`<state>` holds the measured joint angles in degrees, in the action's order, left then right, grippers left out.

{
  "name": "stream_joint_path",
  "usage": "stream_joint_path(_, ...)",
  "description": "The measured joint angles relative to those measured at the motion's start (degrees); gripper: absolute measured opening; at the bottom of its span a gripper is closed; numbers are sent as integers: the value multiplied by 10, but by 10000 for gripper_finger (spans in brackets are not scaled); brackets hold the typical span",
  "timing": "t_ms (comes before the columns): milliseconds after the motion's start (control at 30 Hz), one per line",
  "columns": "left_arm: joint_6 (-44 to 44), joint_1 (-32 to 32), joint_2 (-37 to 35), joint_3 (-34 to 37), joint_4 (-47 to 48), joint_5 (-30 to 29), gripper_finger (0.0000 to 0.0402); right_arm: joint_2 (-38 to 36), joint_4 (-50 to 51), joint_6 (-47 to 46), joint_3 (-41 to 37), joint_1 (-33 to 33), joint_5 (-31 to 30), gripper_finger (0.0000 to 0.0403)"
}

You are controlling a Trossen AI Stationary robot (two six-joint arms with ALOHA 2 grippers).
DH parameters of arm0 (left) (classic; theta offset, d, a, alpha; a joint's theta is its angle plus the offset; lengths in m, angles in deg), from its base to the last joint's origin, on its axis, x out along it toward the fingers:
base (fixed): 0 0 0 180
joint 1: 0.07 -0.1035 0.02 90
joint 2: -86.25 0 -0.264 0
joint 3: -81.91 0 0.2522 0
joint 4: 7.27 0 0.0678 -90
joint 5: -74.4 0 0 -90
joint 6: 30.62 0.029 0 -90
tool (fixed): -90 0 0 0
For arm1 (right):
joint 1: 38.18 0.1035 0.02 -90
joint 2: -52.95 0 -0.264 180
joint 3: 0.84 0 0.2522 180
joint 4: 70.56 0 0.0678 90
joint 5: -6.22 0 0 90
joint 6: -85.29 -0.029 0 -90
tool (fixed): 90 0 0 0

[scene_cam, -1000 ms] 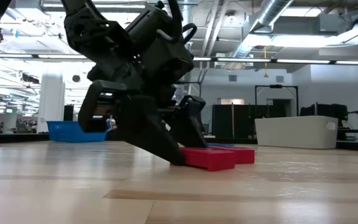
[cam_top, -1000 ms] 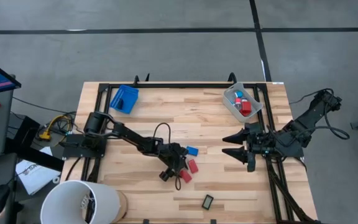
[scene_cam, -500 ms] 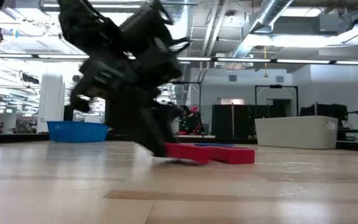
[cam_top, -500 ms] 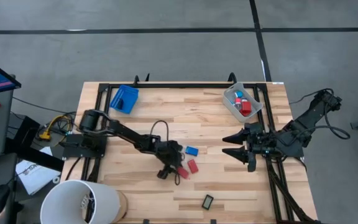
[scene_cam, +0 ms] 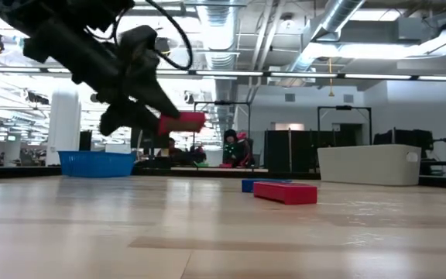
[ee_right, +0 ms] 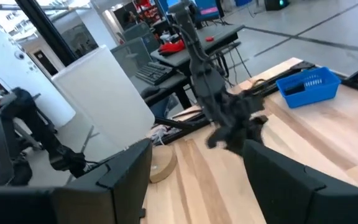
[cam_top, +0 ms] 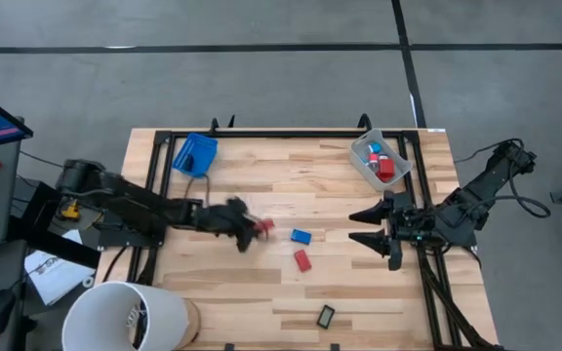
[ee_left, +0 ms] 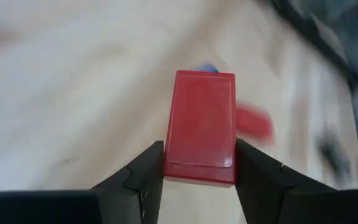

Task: Pick & Place Office items
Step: Put the left red clock into the blue bin

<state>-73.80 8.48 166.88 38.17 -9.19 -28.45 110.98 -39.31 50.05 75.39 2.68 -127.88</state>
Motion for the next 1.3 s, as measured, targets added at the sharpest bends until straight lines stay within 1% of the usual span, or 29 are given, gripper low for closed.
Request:
stream_joint_path(133, -166, -7, -42, 19, -1, -134, 156, -5, -3, 17, 0, -2, -3, 245)
stream_joint_path(200, -223, -10, -56, 21, -4, -181, 156, -7, -4, 29, 0, -3, -9, 245)
stream_joint_path(233, -245, -17, -56, 19, -22, -205, 156, -9, -6, 32, 0, -4, -9, 245)
stream_joint_path(267, -264, -19, -57, 18, -29, -216, 154, -11, -3, 37, 0, -4, -9, 245)
stream_joint_path(433, -360, -41, -55, 19, -68, -318, 153, -16, -4, 54, 0, -5, -10, 245)
stream_joint_path(633, -474, -74, -55, 19, -63, -424, 153, -18, 0, 59, 0, -5, -10, 245)
stream_joint_path(700, -498, -86, -55, 19, -63, -462, 153, -18, 1, 59, 0, -5, -10, 245)
stream_joint_path(800, -506, -109, -55, 19, -63, -520, 153, -18, 1, 65, 0, -5, -10, 245)
stream_joint_path(867, -507, -134, -55, 19, -63, -538, 153, -18, 0, 68, 0, -5, -10, 245)
stream_joint_path(1100, -509, -238, -55, 19, -64, -550, 153, -19, 0, 68, 0, -5, -10, 245)
stream_joint_path(1300, -568, -313, -55, 19, -62, -560, 153, -26, -1, 68, 0, -5, -10, 245)
